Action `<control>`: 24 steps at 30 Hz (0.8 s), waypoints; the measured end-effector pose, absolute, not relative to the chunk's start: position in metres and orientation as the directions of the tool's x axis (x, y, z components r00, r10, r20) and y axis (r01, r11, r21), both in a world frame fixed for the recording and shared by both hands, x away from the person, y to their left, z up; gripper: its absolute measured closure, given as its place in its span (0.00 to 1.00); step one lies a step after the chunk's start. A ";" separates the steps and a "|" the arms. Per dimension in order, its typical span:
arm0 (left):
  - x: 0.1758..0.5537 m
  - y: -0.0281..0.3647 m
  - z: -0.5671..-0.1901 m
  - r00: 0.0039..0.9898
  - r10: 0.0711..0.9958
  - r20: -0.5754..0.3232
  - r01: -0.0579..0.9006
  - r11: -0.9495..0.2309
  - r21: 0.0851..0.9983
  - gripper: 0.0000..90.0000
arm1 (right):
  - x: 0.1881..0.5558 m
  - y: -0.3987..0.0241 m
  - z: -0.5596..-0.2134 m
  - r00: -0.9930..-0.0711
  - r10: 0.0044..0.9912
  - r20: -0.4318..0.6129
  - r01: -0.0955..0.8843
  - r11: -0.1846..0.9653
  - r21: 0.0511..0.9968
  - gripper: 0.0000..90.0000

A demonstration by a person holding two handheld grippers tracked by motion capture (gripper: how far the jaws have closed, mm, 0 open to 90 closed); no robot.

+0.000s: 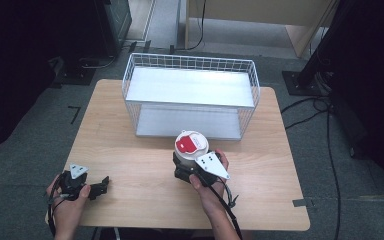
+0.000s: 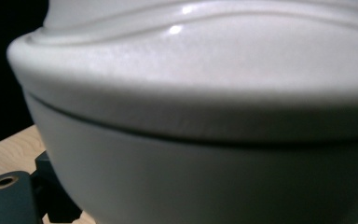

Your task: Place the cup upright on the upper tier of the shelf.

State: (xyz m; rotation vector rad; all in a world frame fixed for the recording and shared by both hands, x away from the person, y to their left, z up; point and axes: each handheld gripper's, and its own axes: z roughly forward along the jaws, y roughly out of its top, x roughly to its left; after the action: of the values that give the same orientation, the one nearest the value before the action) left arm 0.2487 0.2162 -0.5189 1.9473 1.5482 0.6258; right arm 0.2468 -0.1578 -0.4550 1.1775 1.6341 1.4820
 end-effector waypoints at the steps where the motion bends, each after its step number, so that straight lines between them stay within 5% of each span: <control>1: 0.249 0.216 -0.519 0.221 0.975 0.011 0.709 -0.169 0.685 0.00 | 0.247 -0.158 -0.452 -0.402 0.909 0.112 0.194 -0.035 0.980 0.10; 24: 0.249 0.217 -0.519 0.224 0.974 0.014 0.711 -0.173 0.682 0.00 | 0.265 -0.167 -0.389 -0.364 0.928 0.073 0.053 -0.058 0.997 0.10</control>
State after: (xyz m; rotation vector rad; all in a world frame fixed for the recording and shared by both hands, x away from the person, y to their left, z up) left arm 0.2486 0.2166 -0.5187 1.9538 1.5465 0.6250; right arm 0.2653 -0.1669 -0.3885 1.0891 1.4810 1.5141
